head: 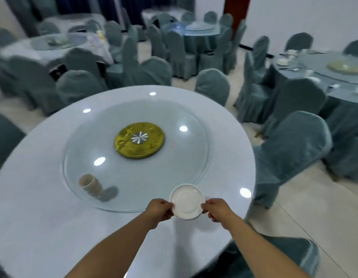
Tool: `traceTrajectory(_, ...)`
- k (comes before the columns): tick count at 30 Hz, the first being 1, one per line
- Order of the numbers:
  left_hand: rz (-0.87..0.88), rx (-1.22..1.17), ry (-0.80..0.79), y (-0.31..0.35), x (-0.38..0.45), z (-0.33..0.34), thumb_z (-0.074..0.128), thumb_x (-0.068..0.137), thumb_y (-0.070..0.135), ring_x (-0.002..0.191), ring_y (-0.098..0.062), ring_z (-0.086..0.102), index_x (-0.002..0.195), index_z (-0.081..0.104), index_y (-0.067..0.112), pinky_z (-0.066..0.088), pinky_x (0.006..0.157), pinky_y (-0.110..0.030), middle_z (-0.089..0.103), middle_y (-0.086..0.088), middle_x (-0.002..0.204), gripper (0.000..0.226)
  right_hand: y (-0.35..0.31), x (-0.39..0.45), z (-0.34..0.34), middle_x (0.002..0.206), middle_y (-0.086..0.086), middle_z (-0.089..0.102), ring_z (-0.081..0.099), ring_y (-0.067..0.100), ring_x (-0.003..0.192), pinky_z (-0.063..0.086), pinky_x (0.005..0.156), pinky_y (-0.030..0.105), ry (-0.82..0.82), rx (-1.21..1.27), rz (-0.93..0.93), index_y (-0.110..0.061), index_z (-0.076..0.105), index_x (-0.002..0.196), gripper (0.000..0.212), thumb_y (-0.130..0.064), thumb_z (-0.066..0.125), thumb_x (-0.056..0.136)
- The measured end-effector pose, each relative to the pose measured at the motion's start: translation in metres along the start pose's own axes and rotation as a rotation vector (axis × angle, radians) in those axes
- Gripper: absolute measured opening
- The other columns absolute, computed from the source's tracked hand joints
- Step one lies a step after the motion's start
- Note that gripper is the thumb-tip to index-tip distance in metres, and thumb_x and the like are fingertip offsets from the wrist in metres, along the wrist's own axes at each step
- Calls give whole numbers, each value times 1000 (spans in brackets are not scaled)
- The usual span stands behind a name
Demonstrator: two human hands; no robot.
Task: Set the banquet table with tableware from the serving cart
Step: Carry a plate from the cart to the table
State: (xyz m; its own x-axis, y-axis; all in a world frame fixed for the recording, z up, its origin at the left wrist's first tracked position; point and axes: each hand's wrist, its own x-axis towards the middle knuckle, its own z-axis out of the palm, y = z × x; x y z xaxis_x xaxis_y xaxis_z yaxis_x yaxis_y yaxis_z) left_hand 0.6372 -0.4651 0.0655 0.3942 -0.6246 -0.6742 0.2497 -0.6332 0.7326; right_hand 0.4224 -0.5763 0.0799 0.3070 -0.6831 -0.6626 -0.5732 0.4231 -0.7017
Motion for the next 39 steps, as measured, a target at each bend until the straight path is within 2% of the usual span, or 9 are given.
traceTrajectory(8,-24,-175,303,-23,1,-65,67,84,-2,60,-27,60,80,58,-3,59,64,-33,61,-19,69,10,-42,19,74,86,12,70,54,18,60,38,53,25,-166,-129,-51,-2,66,95,15,-14,57,92)
traceTrajectory(16,-56,-231,497,-33,39,-130,65,83,-1,63,-30,60,61,56,1,57,81,-47,63,-21,69,23,-34,50,86,73,11,64,45,18,54,32,47,24,-85,-271,-16,-7,59,81,10,-14,61,88)
traceTrajectory(19,-75,-205,520,-38,58,-145,65,82,4,68,-33,63,62,59,1,56,84,-49,65,-22,69,21,-24,60,82,64,8,59,41,18,50,30,46,24,-17,-286,35,-10,54,73,16,-16,60,86)
traceTrajectory(22,-102,-178,525,-44,78,-157,65,83,9,82,-39,70,75,63,-1,56,88,-48,71,-24,77,13,-18,70,82,57,4,47,31,18,49,23,46,24,66,-231,113,-16,43,68,22,-17,57,84)
traceTrajectory(25,-129,-125,528,-49,89,-166,64,86,13,85,-38,70,78,64,0,56,87,-47,72,-21,77,15,-17,75,88,58,2,36,24,16,48,18,46,24,97,-201,152,-19,35,69,25,-18,55,84)
traceTrajectory(28,-153,-106,553,-56,96,-174,64,87,17,85,-37,69,69,64,8,55,87,-44,72,-18,76,20,-18,76,99,65,6,37,26,17,49,21,47,25,107,-220,184,-17,37,72,22,-21,53,86)
traceTrajectory(32,-182,-102,627,-62,101,-187,63,92,26,92,-35,67,86,73,7,52,92,-39,73,-15,88,22,-20,78,118,73,11,37,27,19,58,23,54,28,91,-304,149,-15,37,72,21,-17,48,89)
traceTrajectory(36,-201,-69,649,-60,100,-198,59,90,22,86,-36,64,75,71,5,52,87,-38,71,-16,82,26,-23,75,134,64,5,37,28,16,54,22,53,24,98,-341,132,-18,33,63,31,-15,45,91)
traceTrajectory(39,-230,21,588,-57,91,-202,55,87,16,87,-36,63,81,71,2,52,84,-36,71,-17,85,22,-26,65,141,62,4,39,29,16,54,24,53,24,102,-371,143,-19,31,61,31,-13,42,89)
